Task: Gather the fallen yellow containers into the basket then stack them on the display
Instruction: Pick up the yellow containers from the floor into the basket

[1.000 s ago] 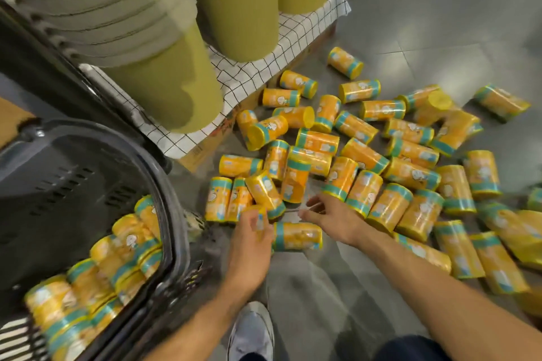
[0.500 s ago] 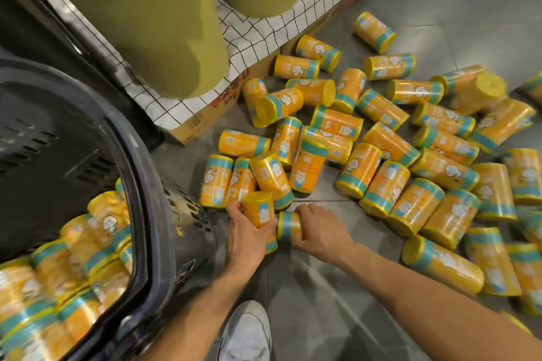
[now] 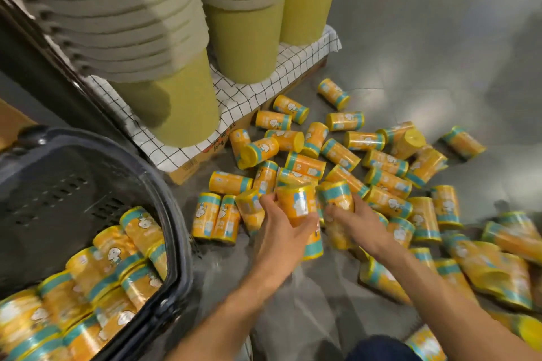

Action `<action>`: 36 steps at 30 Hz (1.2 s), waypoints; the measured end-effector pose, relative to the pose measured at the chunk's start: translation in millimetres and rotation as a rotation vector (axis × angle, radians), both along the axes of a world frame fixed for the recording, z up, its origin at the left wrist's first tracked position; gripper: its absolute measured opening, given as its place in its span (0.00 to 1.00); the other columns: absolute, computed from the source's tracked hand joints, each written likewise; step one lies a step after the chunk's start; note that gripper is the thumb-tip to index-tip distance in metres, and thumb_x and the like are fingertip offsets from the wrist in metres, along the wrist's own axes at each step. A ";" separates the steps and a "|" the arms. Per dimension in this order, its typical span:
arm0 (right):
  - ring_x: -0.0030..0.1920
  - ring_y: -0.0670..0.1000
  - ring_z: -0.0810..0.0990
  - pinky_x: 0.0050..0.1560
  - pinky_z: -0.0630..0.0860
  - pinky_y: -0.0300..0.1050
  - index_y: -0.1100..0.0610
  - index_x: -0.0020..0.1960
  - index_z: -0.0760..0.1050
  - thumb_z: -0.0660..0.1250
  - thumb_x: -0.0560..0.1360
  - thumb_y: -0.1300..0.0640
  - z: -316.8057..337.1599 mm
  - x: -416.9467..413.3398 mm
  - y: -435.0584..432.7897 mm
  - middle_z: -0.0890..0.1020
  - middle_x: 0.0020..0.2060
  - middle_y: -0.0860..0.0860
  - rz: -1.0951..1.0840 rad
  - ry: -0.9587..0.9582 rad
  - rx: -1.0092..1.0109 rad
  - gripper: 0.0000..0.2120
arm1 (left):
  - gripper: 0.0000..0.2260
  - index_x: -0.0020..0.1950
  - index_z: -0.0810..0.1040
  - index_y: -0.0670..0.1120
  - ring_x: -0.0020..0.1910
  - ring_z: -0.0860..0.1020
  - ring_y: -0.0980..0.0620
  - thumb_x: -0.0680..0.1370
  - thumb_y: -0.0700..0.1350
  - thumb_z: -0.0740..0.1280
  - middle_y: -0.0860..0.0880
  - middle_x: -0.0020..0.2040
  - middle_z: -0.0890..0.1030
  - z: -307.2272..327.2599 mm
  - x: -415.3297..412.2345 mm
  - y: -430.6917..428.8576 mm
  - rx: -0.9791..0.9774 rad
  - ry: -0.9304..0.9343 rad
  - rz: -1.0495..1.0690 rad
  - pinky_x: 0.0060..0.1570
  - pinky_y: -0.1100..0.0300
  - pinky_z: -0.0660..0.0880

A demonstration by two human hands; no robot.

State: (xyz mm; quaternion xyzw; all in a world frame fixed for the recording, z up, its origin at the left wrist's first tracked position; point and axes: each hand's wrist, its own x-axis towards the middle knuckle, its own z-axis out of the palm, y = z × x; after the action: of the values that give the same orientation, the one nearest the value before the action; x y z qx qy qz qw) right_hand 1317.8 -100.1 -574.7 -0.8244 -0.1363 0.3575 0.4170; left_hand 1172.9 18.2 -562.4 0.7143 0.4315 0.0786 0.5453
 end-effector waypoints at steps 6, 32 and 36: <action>0.43 0.37 0.85 0.43 0.80 0.34 0.50 0.57 0.78 0.69 0.81 0.49 121.3 -7.2 4.6 0.87 0.47 0.47 -0.032 -0.056 0.236 0.07 | 0.28 0.63 0.61 0.54 0.54 0.82 0.55 0.74 0.60 0.74 0.58 0.55 0.80 148.1 16.0 8.4 0.094 -0.231 -0.088 0.56 0.49 0.80; 0.59 0.58 0.83 0.56 0.79 0.51 0.60 0.63 0.78 0.75 0.74 0.41 78.8 -366.8 271.5 0.81 0.53 0.56 1.219 0.028 -0.534 0.27 | 0.43 0.63 0.77 0.40 0.56 0.82 0.42 0.62 0.72 0.76 0.43 0.59 0.83 24.3 -362.2 262.7 -0.030 0.616 0.634 0.48 0.52 0.78; 0.63 0.60 0.82 0.59 0.79 0.52 0.62 0.68 0.78 0.72 0.74 0.36 33.6 -385.1 286.2 0.82 0.60 0.59 1.280 -0.005 -0.632 0.34 | 0.38 0.64 0.78 0.39 0.61 0.81 0.40 0.69 0.69 0.75 0.40 0.63 0.82 -13.9 -367.1 270.7 -0.065 0.686 0.602 0.51 0.54 0.75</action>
State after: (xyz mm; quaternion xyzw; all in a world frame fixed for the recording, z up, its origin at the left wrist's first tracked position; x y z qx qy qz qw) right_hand 932.6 186.1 -541.1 -0.6647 -0.4844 0.5528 -0.1338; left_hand 805.8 288.9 -576.2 0.5244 0.7778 -0.0211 0.3458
